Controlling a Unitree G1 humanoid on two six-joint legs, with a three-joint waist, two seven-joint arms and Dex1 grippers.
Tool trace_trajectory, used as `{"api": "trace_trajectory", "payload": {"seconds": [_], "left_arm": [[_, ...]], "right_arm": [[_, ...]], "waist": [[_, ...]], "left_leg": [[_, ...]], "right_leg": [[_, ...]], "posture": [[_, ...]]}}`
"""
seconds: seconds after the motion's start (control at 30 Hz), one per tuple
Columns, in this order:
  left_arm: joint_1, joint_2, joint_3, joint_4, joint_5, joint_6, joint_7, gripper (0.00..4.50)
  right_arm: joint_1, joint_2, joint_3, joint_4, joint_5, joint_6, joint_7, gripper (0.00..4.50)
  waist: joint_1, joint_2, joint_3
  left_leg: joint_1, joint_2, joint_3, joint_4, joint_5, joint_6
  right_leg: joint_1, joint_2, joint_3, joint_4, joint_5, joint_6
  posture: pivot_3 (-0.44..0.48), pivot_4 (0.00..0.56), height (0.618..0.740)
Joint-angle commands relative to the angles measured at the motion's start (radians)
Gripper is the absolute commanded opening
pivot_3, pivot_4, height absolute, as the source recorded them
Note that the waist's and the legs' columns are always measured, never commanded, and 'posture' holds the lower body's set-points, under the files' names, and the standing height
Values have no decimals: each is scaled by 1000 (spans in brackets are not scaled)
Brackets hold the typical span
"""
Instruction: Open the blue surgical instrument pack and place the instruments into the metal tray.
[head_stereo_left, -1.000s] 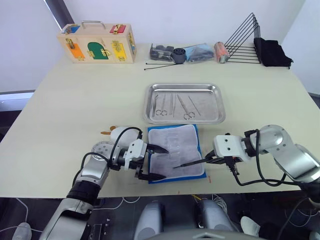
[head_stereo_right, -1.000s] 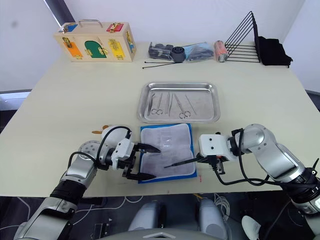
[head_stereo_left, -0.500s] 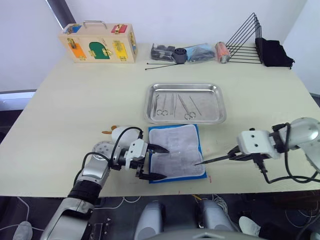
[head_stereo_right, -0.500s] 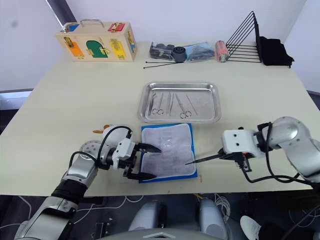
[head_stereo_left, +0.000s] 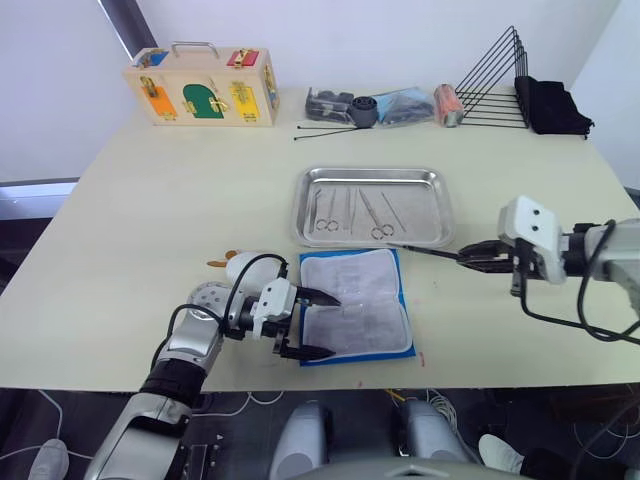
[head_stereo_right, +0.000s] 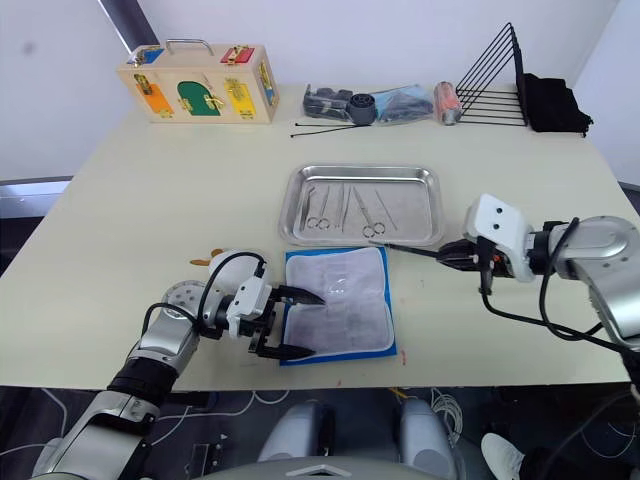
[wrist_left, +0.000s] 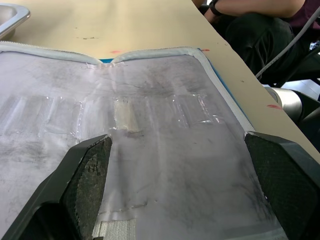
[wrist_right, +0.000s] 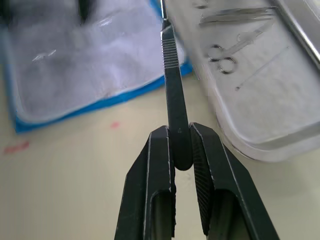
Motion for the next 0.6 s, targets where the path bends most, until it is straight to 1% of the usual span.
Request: {"api": "trace_trajectory", "payload": {"seconds": [0.03,0.33,0.47,0.6], "left_arm": [[45,10,-39,23,45,45,-1,4500],[49,15,-37,-16,43,78,9,4500],[50,15,-36,-26,42,87,13,4500],[49,13,-36,-32,41,95,16,4500]], "right_arm": [[-39,45,-53,7,30,70,-91,5],[-121,274,-71,22,46,270,-384,5],[-149,342,-71,48,31,304,-486,5],[-187,431,-66,117,-13,308,-612,5]], "waist": [[0,0,0],[-1,0,0],[0,1,0],[-4,1,1]], "left_leg": [[0,0,0,0,0,0],[-1,0,0,0,0,0],[-1,0,0,0,0,0],[-2,0,0,0,0,0]], "right_leg": [[0,0,0,0,0,0],[0,0,-1,0,0,0],[-1,0,-1,0,0,0],[-1,0,-1,0,0,0]], "posture": [[0,150,740],[0,150,740],[0,150,740],[0,150,740]]}}
